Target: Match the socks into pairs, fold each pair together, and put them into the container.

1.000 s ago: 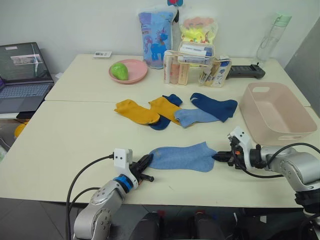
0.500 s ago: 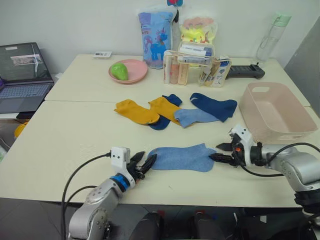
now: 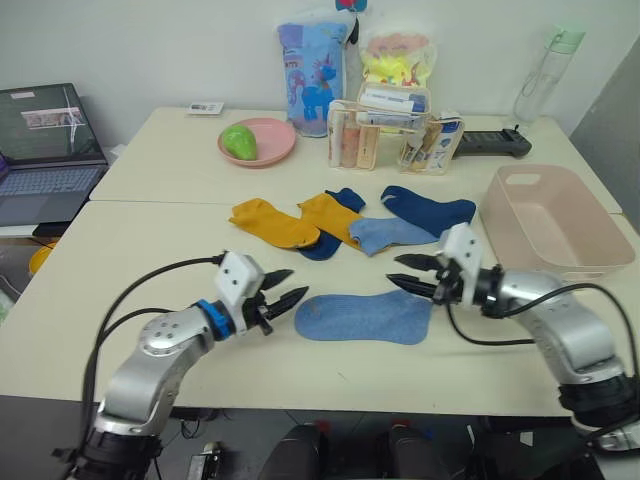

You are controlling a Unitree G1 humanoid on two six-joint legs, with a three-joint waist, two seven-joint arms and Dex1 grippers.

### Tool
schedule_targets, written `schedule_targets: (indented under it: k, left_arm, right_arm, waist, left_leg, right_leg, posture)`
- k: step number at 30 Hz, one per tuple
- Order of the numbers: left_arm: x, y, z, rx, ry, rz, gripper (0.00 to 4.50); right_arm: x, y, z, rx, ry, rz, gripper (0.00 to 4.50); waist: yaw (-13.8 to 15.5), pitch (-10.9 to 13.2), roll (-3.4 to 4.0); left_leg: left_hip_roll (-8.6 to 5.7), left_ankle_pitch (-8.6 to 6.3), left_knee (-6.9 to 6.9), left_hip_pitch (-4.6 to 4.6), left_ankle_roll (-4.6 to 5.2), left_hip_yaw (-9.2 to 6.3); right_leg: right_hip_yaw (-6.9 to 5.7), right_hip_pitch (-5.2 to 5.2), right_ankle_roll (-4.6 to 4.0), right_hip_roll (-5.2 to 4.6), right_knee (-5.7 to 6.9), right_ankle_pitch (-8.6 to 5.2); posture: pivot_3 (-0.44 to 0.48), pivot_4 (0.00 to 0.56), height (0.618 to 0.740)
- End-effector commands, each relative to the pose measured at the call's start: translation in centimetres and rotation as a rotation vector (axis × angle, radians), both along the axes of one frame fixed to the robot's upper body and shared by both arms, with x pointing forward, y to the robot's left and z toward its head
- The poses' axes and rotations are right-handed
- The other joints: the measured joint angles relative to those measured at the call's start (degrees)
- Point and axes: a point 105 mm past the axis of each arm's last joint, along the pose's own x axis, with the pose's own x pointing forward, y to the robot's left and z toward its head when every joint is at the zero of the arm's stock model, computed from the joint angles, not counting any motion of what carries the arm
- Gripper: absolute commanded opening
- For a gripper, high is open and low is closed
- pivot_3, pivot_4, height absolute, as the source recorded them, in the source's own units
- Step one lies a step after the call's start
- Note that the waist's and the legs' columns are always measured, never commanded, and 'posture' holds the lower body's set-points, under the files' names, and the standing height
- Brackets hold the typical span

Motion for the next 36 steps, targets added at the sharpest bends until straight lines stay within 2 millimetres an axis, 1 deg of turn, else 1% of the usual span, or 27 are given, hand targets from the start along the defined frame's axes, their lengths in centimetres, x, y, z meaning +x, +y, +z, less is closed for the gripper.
schedule_targets:
  k: [1, 2, 3, 4, 6, 7, 9, 11, 13, 16, 20, 21, 23, 25, 27, 29, 32, 34, 36]
  left_arm:
    - [0.4, -1.2, -0.9, 0.033, -0.036, -0.020, 0.75]
    - [0.5, -1.2, -1.5, 0.045, -0.029, -0.011, 0.48]
    - [0.6, -1.2, -1.9, 0.052, -0.024, -0.006, 0.11]
    - [0.7, -1.2, -2.2, 0.053, -0.016, 0.001, 0.02]
    - [0.8, -1.1, -2.8, 0.056, -0.004, 0.014, 0.02]
    - [0.8, -0.9, -3.5, 0.063, 0.022, 0.029, 0.02]
    - [0.9, -0.6, -4.4, 0.071, 0.050, 0.046, 0.02]
    - [0.9, 0.0, -4.9, 0.086, 0.070, 0.060, 0.02]
    - [0.9, 0.6, -5.3, 0.103, 0.074, 0.069, 0.02]
    - [0.9, 1.2, -5.4, 0.120, 0.070, 0.067, 0.02]
    - [0.9, 1.4, -5.2, 0.119, 0.061, 0.063, 0.02]
    - [1.0, 1.4, -4.8, 0.106, 0.047, 0.059, 0.02]
    - [0.9, 1.0, -3.3, 0.053, 0.011, 0.034, 0.02]
    - [0.5, 0.5, -1.8, 0.018, -0.020, -0.014, 0.02]
    - [0.1, 0.3, -1.3, 0.029, -0.031, -0.046, 0.02]
    - [-0.7, 0.1, -1.3, 0.094, -0.040, -0.104, 0.02]
    - [-2.1, -0.2, -2.2, 0.163, -0.014, -0.184, 0.02]
    - [-2.2, 0.0, -2.9, 0.181, 0.012, -0.175, 0.02]
    - [-2.1, 0.2, -3.3, 0.192, 0.021, -0.157, 0.02]
  right_arm:
    - [-0.4, 0.1, -1.8, -0.007, -0.009, -0.017, 0.32]
    - [-0.4, -0.1, -2.4, -0.031, -0.013, -0.023, 0.02]
    - [-0.4, -0.3, -2.8, -0.047, -0.020, -0.027, 0.00]
    - [-0.3, -0.4, -3.0, -0.045, -0.014, -0.041, 0.00]
    - [-0.1, -0.8, -3.5, -0.046, -0.003, -0.068, 0.00]
    - [0.1, -1.3, -4.3, -0.062, 0.023, -0.101, 0.00]
    - [0.2, -1.9, -5.2, -0.085, 0.052, -0.136, 0.00]
    - [0.2, -3.4, -5.8, -0.115, 0.076, -0.184, 0.00]
    - [0.2, -4.5, -6.0, -0.127, 0.091, -0.221, 0.00]
    - [0.3, -5.7, -6.0, -0.124, 0.107, -0.256, 0.00]
    - [0.4, -6.4, -5.6, -0.120, 0.102, -0.268, 0.00]
    - [0.5, -6.4, -5.1, -0.108, 0.088, -0.265, 0.00]
    - [0.4, -5.5, -3.5, -0.009, 0.068, -0.223, 0.00]
    - [-0.3, -3.7, -1.7, 0.076, 0.034, -0.130, 0.00]
    - [-0.8, -2.7, -1.0, 0.104, 0.018, -0.079, 0.00]
    - [-1.2, -1.9, -1.3, 0.082, 0.022, -0.041, 0.00]
    - [-1.6, -1.0, -2.8, 0.019, 0.044, -0.012, 0.00]
    - [-1.6, -1.0, -4.0, -0.038, 0.060, -0.019, 0.00]
    - [-1.7, -1.1, -4.6, -0.067, 0.072, -0.021, 0.00]
  waist:
    - [0.0, 0.0, 0.00]
    - [0.0, 0.0, 0.00]
    - [0.0, 0.0, 0.00]
    - [0.0, 0.0, 0.00]
    - [-0.2, 0.0, 0.01]
    - [-0.3, 0.0, 0.01]
    - [-0.3, 0.0, 0.01]
    - [-0.2, 0.0, 0.01]
    - [-0.1, 0.0, 0.06]
    - [0.0, -0.1, 0.06]
    - [0.0, -0.1, 0.07]
    - [0.0, -0.1, 0.07]
    - [0.0, -0.1, 0.06]
    - [-0.1, 0.0, 0.06]
    - [-0.2, 0.0, 0.06]
    - [-0.2, 0.0, 0.07]
    - [-0.2, 0.0, 0.07]
    - [-0.2, 0.0, 0.08]
    - [-0.1, 0.0, 0.08]
  left_leg:
    - [-0.01, 0.00, 0.00, 0.01, 0.00, 0.00]
    - [-0.01, 0.00, 0.00, 0.02, 0.00, 0.00]
    - [-0.01, 0.00, 0.01, 0.02, 0.00, 0.00]
    - [-0.01, 0.00, 0.01, 0.03, 0.00, 0.00]
    - [-0.01, 0.00, 0.00, 0.05, -0.01, -0.01]
    - [0.00, 0.00, -0.01, 0.06, -0.01, -0.01]
    - [0.00, 0.00, -0.02, 0.07, -0.01, -0.03]
    - [0.00, 0.00, -0.02, 0.07, -0.01, -0.02]
    - [-0.01, 0.00, -0.01, 0.09, -0.01, -0.03]
    - [-0.02, 0.00, 0.01, 0.12, 0.00, -0.03]
    - [-0.02, 0.00, -0.01, 0.17, 0.00, -0.03]
    - [-0.01, 0.00, -0.01, 0.17, 0.00, -0.03]
    - [-0.02, 0.00, -0.02, 0.17, 0.00, -0.03]
    - [-0.01, 0.00, -0.02, 0.15, 0.00, -0.03]
    - [0.00, 0.00, -0.02, 0.12, 0.00, -0.03]
    - [0.01, 0.00, -0.03, 0.12, 0.00, -0.03]
    - [-0.01, 0.00, -0.03, 0.12, 0.01, -0.03]
    - [-0.01, 0.00, -0.03, 0.12, 0.01, -0.03]
    - [-0.01, 0.00, -0.03, 0.12, 0.01, -0.03]
  right_leg:
    - [0.00, 0.01, 0.00, 0.00, 0.00, 0.00]
    - [0.01, 0.01, 0.00, 0.00, 0.00, 0.00]
    - [0.01, 0.01, 0.00, 0.00, 0.00, 0.00]
    - [0.01, 0.00, 0.00, 0.00, 0.02, 0.01]
    - [0.02, -0.02, 0.00, 0.02, 0.06, 0.01]
    - [0.02, -0.02, 0.00, 0.03, 0.07, 0.01]
    - [0.02, -0.02, -0.01, 0.03, 0.08, 0.00]
    - [0.02, -0.01, 0.00, 0.03, 0.07, 0.00]
    - [0.02, 0.02, 0.00, 0.02, 0.04, 0.00]
    - [0.02, 0.07, 0.01, 0.01, 0.04, 0.01]
    - [0.03, 0.07, 0.01, 0.02, 0.06, 0.01]
    - [0.03, 0.07, 0.01, 0.02, 0.06, 0.01]
    - [0.03, 0.07, 0.01, 0.02, 0.06, 0.01]
    - [0.03, 0.06, 0.01, 0.02, 0.06, 0.01]
    - [0.03, 0.02, 0.01, 0.02, 0.07, 0.01]
    - [0.03, 0.03, 0.01, 0.02, 0.07, 0.01]
    - [0.04, 0.04, 0.01, 0.02, 0.04, 0.01]
    - [0.04, 0.03, 0.00, 0.02, 0.04, 0.01]
    - [0.04, 0.02, 0.00, 0.02, 0.04, 0.01]
  posture:
    - [0.000, 0.150, 0.740]
    - [0.000, 0.150, 0.740]
    - [0.000, 0.150, 0.740]
    - [0.000, 0.150, 0.740]
    - [0.000, 0.150, 0.740]
    - [0.000, 0.150, 0.740]
    - [0.000, 0.150, 0.740]
    - [0.000, 0.150, 0.740]
    - [0.000, 0.150, 0.740]
    - [0.000, 0.150, 0.740]
    - [0.000, 0.150, 0.740]
    - [0.000, 0.150, 0.740]
    - [0.000, 0.150, 0.740]
    - [0.000, 0.150, 0.740]
    - [0.000, 0.150, 0.740]
    - [0.000, 0.150, 0.740]
    - [0.000, 0.150, 0.740]
    - [0.000, 0.150, 0.740]
    - [0.000, 0.150, 0.740]
